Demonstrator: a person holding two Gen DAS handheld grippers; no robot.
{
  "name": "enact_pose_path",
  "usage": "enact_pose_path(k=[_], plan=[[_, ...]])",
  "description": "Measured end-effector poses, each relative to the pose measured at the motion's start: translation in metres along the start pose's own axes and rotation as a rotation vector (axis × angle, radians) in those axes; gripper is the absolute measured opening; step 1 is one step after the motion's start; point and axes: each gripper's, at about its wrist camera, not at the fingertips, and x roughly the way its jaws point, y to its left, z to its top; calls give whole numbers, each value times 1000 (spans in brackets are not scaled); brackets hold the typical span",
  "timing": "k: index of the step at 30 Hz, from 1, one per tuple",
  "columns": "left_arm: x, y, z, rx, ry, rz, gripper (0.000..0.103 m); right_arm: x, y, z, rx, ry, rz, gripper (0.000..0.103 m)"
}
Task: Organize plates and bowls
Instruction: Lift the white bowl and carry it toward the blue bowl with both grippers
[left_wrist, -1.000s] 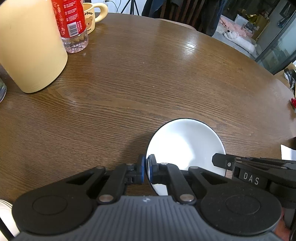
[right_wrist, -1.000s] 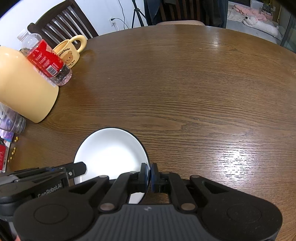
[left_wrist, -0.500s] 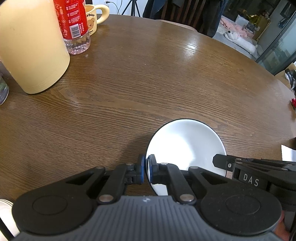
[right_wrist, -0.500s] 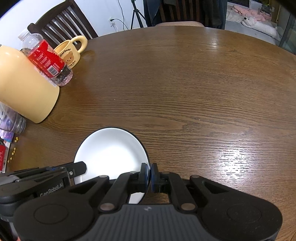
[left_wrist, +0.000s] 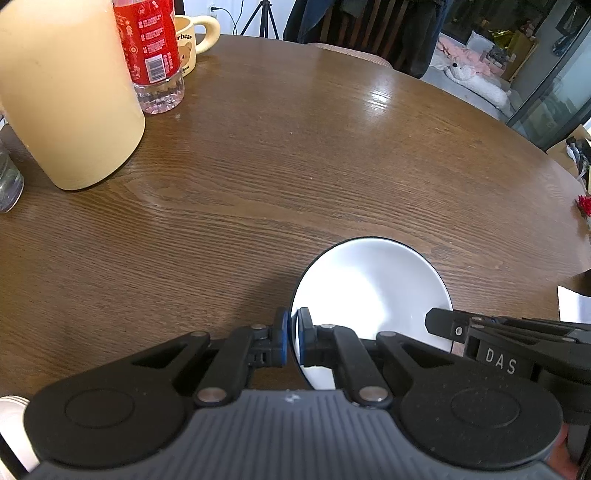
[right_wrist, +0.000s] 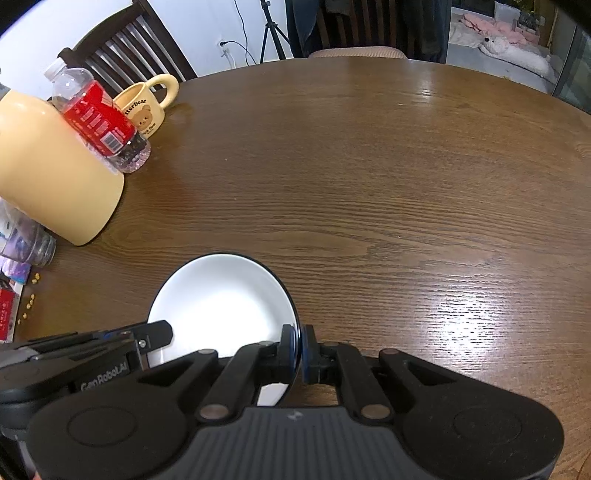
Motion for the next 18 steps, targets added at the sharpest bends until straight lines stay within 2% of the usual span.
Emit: enact_pose_path(k=[18], plan=[[-18, 13, -8, 9, -15, -4, 6, -18, 18, -15, -3, -19, -12, 4]])
